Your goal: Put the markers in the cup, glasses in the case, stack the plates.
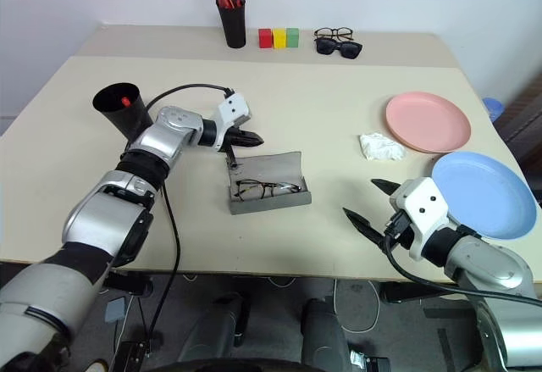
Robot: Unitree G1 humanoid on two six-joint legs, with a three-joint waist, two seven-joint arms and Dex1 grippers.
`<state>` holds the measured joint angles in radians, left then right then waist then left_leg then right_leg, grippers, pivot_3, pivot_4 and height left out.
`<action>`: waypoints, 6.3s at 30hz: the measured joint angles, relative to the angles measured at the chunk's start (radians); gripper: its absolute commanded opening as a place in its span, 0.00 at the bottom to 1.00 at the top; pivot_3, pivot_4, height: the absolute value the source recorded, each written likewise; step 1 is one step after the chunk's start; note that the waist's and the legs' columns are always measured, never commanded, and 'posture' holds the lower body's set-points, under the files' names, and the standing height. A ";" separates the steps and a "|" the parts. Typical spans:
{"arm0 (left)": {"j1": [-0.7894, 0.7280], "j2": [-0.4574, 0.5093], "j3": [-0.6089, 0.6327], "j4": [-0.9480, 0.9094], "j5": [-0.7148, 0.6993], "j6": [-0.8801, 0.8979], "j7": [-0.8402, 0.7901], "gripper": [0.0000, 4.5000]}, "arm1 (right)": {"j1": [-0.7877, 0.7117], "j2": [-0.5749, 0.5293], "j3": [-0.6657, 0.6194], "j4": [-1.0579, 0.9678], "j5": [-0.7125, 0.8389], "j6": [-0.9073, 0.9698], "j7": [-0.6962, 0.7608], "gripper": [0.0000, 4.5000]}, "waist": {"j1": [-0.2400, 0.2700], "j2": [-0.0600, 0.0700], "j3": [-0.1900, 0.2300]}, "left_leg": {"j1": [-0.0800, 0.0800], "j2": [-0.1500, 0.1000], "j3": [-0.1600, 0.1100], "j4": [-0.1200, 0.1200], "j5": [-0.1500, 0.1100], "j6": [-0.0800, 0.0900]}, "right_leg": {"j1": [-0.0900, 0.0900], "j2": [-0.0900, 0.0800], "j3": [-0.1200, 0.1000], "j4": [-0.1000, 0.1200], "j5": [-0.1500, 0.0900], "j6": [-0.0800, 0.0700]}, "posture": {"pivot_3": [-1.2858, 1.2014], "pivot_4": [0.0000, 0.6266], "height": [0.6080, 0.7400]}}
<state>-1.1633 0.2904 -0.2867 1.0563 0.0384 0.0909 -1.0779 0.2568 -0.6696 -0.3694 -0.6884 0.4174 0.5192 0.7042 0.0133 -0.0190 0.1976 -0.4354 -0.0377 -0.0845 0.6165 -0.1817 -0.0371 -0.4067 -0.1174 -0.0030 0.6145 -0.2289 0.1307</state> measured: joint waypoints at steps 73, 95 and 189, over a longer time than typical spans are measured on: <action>0.259 -0.213 -0.016 -0.807 -0.139 0.385 0.120 1.00 | -0.374 -0.070 -0.039 0.574 -0.337 -0.034 -0.399 0.01 | -0.014 0.008 -0.003 | 0.003 0.000 0.001 0.002 0.000 0.000 | 0.002 0.000 0.001 0.003 -0.001 -0.002 | 0.52 0.24 1.00; 0.447 -0.083 0.041 -1.118 -0.170 0.619 0.313 1.00 | -1.266 0.087 0.377 1.812 -0.543 -0.748 -0.284 0.67 | -0.050 0.010 -0.002 | 0.009 -0.002 0.002 -0.003 0.001 -0.001 | 0.004 0.001 0.005 0.005 0.000 0.002 | 0.52 0.24 1.00; 1.156 0.036 0.391 -1.471 -0.327 0.213 0.618 1.00 | -0.135 -0.046 -0.115 0.535 0.038 -0.290 0.106 0.76 | -0.025 0.011 -0.003 | 0.010 0.002 0.003 -0.003 -0.003 -0.003 | 0.008 -0.002 0.005 -0.004 -0.005 -0.001 | 0.52 0.24 1.00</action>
<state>-0.0078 0.3265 0.1042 -0.4147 -0.2887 0.3035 -0.4602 0.1222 -0.7155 -0.4842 -0.1537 0.4549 0.2294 0.8104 -0.0113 -0.0078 0.1947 -0.4257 -0.0353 -0.0818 0.6132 -0.1846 -0.0403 -0.3985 -0.1193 0.0020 0.6107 -0.2342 0.1299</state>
